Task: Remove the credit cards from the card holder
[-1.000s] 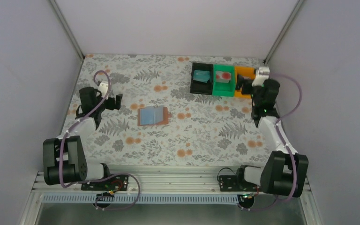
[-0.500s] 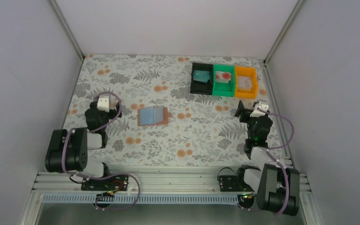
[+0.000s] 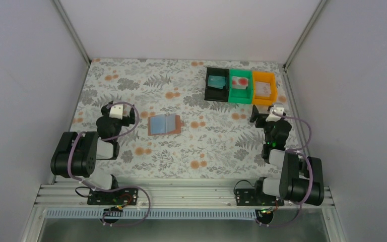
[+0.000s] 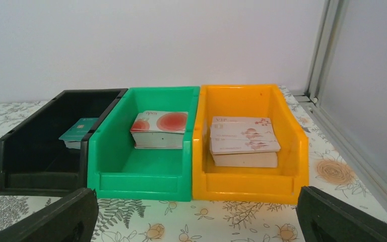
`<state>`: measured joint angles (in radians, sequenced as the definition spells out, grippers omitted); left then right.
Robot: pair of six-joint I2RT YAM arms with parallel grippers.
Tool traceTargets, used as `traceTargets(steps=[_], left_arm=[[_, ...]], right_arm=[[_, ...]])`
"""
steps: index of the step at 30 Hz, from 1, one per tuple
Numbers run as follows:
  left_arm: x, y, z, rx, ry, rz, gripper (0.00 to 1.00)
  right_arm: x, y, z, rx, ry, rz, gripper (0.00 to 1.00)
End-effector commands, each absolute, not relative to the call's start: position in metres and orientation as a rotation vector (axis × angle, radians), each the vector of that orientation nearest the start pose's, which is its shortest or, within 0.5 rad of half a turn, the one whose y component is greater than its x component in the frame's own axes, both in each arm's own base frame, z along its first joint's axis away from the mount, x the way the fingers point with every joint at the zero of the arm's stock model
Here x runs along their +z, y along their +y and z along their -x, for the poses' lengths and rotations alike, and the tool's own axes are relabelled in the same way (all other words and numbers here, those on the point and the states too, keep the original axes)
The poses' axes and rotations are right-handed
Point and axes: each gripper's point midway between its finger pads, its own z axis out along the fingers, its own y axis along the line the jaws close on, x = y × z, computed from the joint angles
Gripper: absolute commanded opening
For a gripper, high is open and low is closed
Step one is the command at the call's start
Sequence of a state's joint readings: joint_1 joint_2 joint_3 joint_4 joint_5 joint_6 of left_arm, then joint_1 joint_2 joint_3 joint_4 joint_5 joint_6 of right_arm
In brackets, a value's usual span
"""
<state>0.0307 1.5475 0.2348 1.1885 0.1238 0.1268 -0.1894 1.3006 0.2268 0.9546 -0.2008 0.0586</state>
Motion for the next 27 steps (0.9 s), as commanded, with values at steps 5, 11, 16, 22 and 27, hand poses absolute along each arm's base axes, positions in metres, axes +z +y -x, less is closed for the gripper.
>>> traceTargets(steps=[5,11,16,22,27], left_arm=[[0.14,-0.009,-0.38,0.027,1.628,-0.18,1.0],[0.14,-0.009,-0.38,0.027,1.627,-0.18,1.0],[0.14,-0.009,-0.38,0.028,1.626,-0.181,1.0],[0.141,-0.009,-0.38,0.028,1.625,-0.181,1.0],[0.14,-0.009,-0.38,0.029,1.626,-0.18,1.0]], right_arm=[[0.174,-0.028,-0.354,0.062,1.59,0.007,1.0],[0.171,-0.021,-0.361,0.112,1.617,0.033,1.0],[0.176,-0.011,-0.36,0.18,1.57,0.048,1.0],[0.162,-0.001,-0.375,0.188,1.604,0.072,1.0],[0.15,0.006,-0.381,0.171,1.626,0.089,1.0]])
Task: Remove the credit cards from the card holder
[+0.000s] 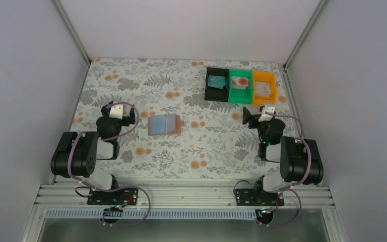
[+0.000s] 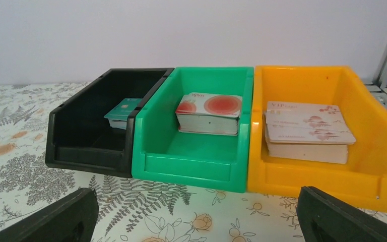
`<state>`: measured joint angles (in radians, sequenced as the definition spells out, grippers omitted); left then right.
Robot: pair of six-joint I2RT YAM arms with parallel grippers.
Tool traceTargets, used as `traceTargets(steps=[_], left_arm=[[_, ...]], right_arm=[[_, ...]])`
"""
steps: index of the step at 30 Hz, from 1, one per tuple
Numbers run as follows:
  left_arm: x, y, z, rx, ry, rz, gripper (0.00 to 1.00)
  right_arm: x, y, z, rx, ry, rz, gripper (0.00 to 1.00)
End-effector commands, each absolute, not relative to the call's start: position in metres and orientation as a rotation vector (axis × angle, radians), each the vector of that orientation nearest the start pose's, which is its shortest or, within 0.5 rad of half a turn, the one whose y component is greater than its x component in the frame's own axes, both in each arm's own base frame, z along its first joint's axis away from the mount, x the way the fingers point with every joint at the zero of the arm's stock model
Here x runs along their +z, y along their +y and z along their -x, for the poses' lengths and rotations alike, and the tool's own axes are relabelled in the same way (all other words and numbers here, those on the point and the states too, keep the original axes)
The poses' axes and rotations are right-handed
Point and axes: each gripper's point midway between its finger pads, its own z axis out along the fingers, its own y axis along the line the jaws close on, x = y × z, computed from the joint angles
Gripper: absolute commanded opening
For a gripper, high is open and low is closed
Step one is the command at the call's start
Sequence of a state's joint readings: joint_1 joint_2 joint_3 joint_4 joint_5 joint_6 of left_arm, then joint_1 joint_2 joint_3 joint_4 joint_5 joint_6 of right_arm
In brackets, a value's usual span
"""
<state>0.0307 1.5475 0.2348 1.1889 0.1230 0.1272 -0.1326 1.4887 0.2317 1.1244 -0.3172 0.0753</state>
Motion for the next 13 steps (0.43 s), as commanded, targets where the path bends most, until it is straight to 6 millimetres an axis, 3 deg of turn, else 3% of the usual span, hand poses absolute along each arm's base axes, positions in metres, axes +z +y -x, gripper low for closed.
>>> traceTargets(steps=[1,13], left_arm=[[0.14,-0.009,-0.38,0.028,1.627,-0.18,1.0],[0.139,0.002,-0.384,0.058,1.642,-0.117,1.0]], right_arm=[[0.15,0.005,-0.381,0.169,1.628,0.086,1.0],[0.15,0.005,-0.383,0.166,1.63,0.083,1.0]])
